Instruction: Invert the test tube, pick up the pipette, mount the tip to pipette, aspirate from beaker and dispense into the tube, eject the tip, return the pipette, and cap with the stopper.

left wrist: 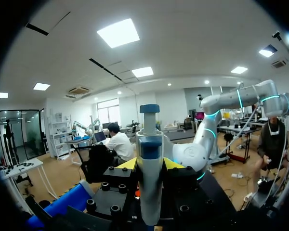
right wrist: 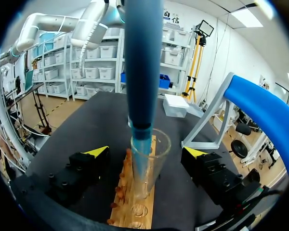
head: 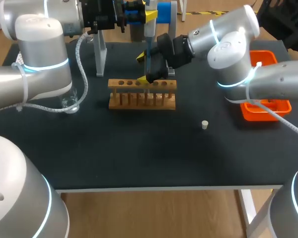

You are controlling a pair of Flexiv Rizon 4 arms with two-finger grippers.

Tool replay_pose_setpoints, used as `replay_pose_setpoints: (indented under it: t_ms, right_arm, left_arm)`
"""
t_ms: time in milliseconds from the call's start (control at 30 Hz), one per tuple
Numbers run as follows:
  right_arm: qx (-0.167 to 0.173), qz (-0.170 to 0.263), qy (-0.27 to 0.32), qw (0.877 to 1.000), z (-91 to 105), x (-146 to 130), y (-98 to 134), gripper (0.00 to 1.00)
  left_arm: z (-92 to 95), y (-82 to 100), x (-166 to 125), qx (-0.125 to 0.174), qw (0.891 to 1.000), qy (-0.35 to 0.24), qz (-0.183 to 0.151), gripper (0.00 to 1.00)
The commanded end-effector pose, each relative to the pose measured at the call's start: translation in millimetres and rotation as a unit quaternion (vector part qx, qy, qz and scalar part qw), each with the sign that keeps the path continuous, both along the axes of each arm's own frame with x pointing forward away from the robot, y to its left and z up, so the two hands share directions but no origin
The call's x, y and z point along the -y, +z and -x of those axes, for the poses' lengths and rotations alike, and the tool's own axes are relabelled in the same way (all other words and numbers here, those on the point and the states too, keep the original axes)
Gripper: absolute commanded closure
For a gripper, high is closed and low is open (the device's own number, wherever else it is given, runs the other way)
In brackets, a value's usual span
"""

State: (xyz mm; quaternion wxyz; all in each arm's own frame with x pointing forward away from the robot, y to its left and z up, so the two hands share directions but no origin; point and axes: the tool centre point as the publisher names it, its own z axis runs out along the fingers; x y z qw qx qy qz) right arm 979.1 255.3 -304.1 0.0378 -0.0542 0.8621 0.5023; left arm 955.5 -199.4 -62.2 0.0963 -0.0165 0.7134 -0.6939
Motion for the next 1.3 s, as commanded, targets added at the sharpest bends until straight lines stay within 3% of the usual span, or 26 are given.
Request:
replay_pose_setpoints:
  t_ms: [33,1300]
  right_arm:
    - [-0.001,0.001,0.002,1.0,-1.3,0.9,0.6,0.0]
    - [-0.001,0.001,0.002,1.0,-1.3,0.9,0.6,0.0]
  left_arm:
    - [2.5,6.3,2.4,0.001,1.0,0.004,-0.005,1.0]
    - [3.6,39.0,12.2,0.012,1.0,-0.004,-0.028,1.0]
